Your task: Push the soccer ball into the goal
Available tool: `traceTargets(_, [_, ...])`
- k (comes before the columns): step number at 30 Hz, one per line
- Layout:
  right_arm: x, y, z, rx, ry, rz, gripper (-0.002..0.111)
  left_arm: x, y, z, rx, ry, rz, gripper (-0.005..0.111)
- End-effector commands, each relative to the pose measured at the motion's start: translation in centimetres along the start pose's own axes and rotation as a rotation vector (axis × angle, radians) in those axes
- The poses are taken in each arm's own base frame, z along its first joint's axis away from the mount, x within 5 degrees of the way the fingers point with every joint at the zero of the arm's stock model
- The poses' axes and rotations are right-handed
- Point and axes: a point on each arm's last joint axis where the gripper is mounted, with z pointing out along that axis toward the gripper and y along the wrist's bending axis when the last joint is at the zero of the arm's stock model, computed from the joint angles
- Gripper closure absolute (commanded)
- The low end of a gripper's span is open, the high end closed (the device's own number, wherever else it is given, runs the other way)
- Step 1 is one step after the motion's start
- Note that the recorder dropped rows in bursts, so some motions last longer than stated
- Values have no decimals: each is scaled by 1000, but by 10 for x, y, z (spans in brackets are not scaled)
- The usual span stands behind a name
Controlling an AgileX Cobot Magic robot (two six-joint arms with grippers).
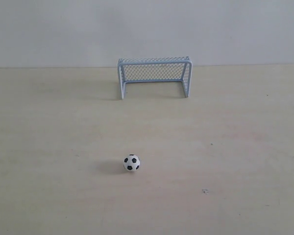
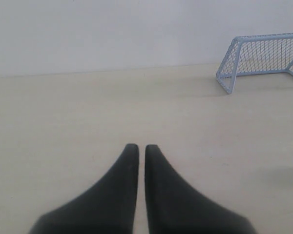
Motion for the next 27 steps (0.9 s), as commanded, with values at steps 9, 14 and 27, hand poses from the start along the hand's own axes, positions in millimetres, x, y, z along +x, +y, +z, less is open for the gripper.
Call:
traceTargets(9, [67,4,134,-261,678,-220,108,-1,0,0,4,1,5,102])
traceTargets(14, [110,30,162,-479,817,-294,108,-1,0,0,4,1,5,102])
traceTargets(27, [180,135,204,-834,981,-507,108,-1,0,0,4,1,5,102])
